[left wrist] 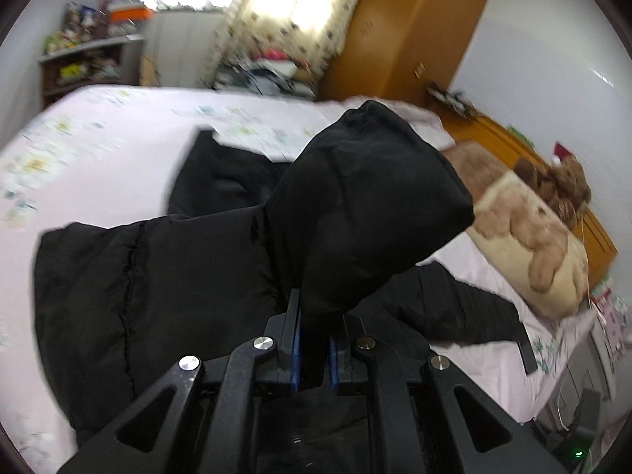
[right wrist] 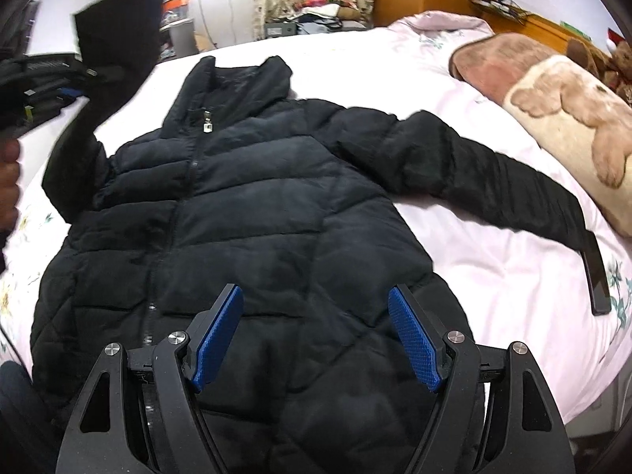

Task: Fold large clothes
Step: 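Lift the grasped sleeve with the left tool and fold it across the jacket body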

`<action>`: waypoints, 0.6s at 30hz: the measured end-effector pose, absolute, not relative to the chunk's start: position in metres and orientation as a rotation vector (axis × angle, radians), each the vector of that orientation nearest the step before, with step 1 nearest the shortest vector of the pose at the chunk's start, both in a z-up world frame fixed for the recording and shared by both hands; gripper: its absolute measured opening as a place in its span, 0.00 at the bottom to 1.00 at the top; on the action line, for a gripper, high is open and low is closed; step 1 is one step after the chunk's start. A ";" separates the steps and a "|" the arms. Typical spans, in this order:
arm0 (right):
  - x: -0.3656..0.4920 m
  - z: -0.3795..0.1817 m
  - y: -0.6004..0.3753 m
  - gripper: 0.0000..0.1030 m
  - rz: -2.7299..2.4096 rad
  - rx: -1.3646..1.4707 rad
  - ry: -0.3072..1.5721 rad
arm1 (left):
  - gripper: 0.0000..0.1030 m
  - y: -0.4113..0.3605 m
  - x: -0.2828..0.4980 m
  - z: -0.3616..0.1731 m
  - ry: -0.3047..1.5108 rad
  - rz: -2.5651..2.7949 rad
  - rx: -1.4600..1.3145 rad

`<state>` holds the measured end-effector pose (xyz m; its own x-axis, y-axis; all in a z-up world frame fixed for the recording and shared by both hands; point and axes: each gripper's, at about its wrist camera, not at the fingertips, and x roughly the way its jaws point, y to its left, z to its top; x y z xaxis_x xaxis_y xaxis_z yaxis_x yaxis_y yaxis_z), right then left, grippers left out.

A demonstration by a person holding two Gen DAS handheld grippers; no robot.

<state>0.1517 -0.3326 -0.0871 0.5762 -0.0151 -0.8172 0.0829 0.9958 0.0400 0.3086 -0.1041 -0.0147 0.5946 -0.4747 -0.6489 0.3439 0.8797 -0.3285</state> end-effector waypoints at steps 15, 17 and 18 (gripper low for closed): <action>0.179 -0.084 -0.326 0.74 -0.040 0.087 0.914 | 0.67 -0.065 0.286 -0.002 0.746 -0.598 -0.224; 0.193 -0.081 -0.317 0.74 -0.018 0.075 0.900 | 0.67 -0.030 0.293 -0.001 0.720 -0.491 -0.194; 0.198 -0.080 -0.313 0.74 -0.008 0.074 0.896 | 0.67 -0.012 0.298 -0.004 0.725 -0.419 -0.175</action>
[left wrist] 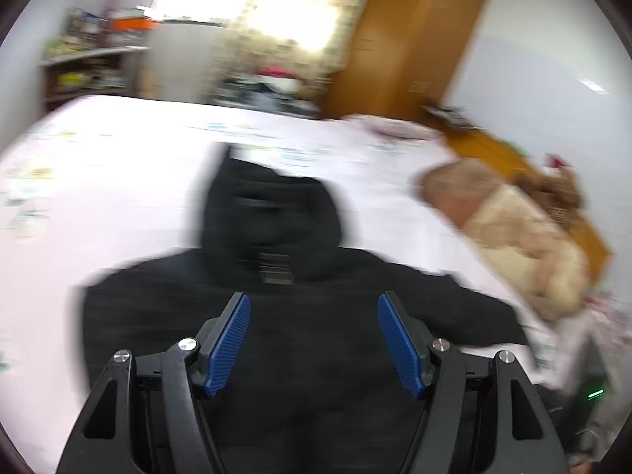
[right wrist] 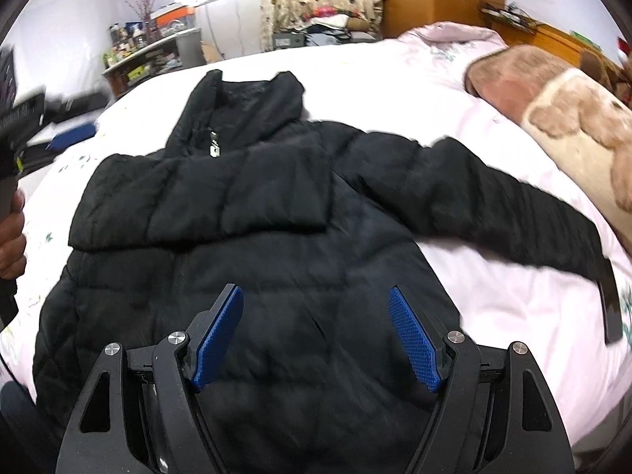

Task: Fold large clothes
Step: 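Lift the grasped sleeve with the left tool and fold it across the jacket body, then lay the sleeve on the jacket, open the left tool and withdraw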

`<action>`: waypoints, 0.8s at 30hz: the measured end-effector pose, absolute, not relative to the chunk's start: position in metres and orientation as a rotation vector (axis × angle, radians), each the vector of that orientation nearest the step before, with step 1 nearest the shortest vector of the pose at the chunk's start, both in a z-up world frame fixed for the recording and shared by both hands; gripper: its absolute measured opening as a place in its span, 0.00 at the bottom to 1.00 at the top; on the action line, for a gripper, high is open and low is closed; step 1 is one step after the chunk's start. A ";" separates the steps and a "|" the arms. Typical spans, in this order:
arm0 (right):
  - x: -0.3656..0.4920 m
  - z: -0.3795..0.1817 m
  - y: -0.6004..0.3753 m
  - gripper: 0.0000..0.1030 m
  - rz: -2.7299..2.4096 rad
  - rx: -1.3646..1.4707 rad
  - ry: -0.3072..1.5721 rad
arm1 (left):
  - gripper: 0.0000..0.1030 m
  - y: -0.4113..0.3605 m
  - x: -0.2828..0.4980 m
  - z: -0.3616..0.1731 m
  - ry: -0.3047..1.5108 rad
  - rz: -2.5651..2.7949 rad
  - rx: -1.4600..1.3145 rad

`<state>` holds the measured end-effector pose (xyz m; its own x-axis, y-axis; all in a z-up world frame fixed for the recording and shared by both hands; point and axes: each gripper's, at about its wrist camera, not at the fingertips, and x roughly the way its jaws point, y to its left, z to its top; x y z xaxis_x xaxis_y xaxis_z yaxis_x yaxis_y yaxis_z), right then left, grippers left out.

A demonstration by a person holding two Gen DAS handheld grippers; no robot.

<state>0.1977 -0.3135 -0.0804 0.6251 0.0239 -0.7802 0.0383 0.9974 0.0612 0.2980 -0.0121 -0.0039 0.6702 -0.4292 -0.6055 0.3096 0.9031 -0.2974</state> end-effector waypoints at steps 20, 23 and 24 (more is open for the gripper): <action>0.347 -0.174 -0.299 0.43 -0.016 0.017 1.024 | 0.50 0.038 0.342 -0.128 0.921 -0.152 -0.059; 0.345 -0.162 -0.303 0.43 -0.017 0.037 1.044 | 0.49 0.052 0.337 -0.108 0.920 -0.163 -0.069; 0.339 -0.152 -0.305 0.43 -0.022 0.048 1.028 | 0.49 0.056 0.329 -0.099 0.896 -0.184 -0.083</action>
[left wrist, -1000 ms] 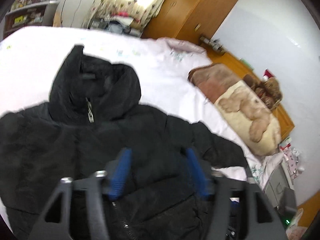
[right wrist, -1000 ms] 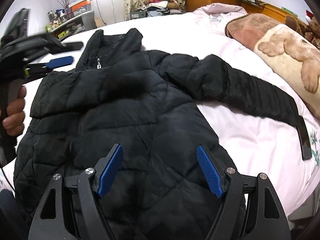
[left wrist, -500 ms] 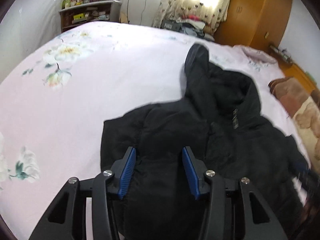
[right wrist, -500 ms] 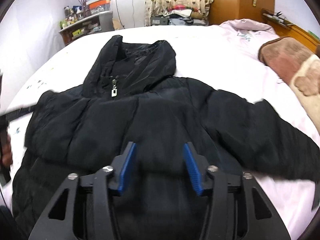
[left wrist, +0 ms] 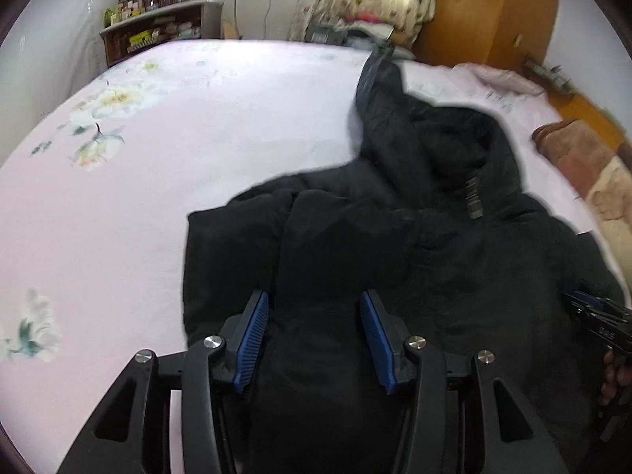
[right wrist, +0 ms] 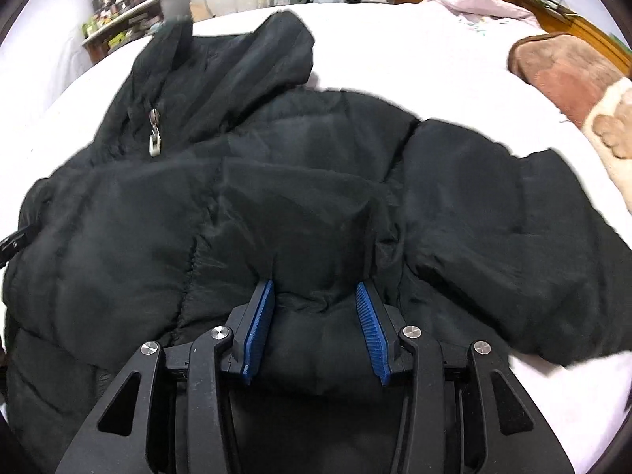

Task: Fold large clothes
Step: 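Lay the sleeve on the jacket, open the left tool and withdraw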

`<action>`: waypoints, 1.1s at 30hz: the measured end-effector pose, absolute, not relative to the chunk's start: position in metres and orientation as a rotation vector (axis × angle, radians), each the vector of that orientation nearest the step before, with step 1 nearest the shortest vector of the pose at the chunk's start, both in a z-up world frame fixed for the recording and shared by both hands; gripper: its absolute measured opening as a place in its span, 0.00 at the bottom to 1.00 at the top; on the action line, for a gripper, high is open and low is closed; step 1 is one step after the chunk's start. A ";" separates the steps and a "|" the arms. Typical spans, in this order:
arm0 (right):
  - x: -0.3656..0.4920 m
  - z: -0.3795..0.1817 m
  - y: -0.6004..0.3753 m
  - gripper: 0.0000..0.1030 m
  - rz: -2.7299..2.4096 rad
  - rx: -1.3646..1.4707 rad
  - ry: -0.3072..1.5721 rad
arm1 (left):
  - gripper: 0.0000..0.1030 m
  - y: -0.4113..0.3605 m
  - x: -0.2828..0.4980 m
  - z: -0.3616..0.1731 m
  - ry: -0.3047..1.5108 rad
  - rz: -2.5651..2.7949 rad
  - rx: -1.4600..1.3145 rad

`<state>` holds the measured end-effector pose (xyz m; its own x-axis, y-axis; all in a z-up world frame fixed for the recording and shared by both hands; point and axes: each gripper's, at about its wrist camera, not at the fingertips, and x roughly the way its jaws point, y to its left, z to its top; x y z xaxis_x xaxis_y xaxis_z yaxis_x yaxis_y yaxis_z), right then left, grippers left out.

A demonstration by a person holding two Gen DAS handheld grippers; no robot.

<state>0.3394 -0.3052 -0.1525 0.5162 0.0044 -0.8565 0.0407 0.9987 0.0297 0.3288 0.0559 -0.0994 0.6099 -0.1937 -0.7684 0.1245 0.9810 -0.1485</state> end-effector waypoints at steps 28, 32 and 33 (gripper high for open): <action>0.106 -0.037 -0.272 0.43 -0.037 0.026 0.867 | 0.54 0.026 0.101 -0.007 0.832 -0.271 -0.045; 0.082 -0.024 -0.267 0.43 -0.009 0.044 0.868 | 0.55 0.024 0.077 0.000 0.833 -0.288 -0.055; 0.077 -0.020 -0.265 0.43 -0.002 0.045 0.863 | 0.55 0.023 0.071 0.003 0.830 -0.290 -0.053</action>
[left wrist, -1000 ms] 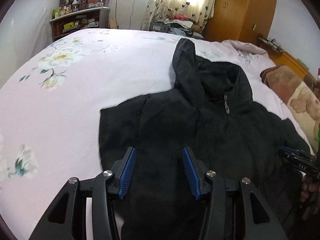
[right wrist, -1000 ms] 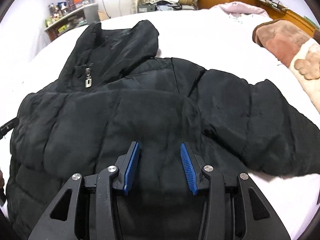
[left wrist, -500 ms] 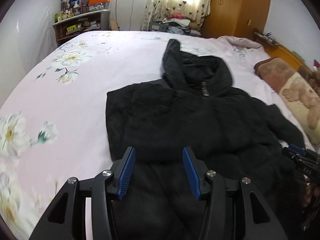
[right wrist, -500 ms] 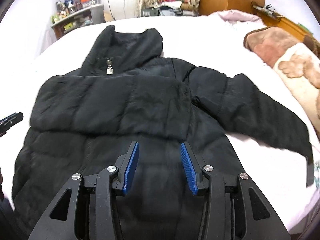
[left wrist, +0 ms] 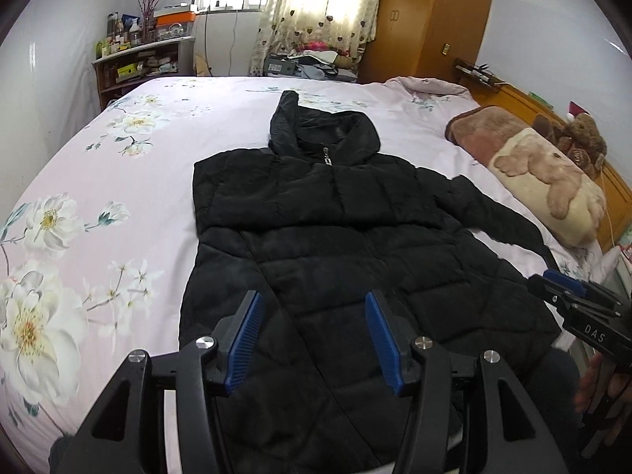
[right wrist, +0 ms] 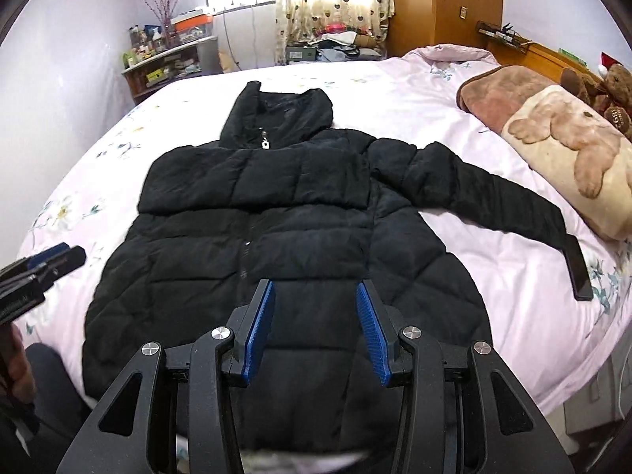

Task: Fold large clothes
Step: 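Lay the sleeve on the jacket, open the left tool and withdraw, then reach the right tool to the other sleeve cuff and grasp it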

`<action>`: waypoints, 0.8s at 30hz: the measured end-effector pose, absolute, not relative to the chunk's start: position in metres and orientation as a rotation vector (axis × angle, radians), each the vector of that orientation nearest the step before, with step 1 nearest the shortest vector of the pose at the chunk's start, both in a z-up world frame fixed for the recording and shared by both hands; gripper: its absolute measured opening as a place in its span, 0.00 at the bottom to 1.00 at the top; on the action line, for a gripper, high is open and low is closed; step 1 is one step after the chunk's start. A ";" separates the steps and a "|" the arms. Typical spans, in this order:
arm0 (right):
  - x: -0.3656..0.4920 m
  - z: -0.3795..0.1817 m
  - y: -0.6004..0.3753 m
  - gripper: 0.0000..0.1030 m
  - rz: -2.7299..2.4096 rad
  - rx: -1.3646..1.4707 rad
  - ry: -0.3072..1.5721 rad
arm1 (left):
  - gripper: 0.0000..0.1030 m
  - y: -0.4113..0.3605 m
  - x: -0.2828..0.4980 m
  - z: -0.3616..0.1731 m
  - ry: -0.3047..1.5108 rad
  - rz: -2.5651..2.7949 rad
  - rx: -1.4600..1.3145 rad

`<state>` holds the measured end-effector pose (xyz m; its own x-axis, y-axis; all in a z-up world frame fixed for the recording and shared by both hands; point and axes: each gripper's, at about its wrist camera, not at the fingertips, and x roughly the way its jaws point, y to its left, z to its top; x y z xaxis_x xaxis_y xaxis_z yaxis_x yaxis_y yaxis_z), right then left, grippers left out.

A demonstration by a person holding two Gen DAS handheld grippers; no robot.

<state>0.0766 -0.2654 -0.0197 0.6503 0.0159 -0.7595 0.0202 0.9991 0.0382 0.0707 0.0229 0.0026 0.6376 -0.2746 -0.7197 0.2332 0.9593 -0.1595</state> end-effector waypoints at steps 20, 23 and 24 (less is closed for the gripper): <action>0.065 -0.005 -0.275 0.43 -0.014 0.050 0.821 | 0.55 0.011 0.067 0.023 0.792 -0.299 -0.054; 0.074 -0.007 -0.283 0.43 -0.023 0.054 0.822 | 0.55 0.008 0.078 0.022 0.796 -0.290 -0.053; 0.078 -0.008 -0.288 0.43 -0.029 0.058 0.825 | 0.55 0.007 0.081 0.021 0.798 -0.289 -0.054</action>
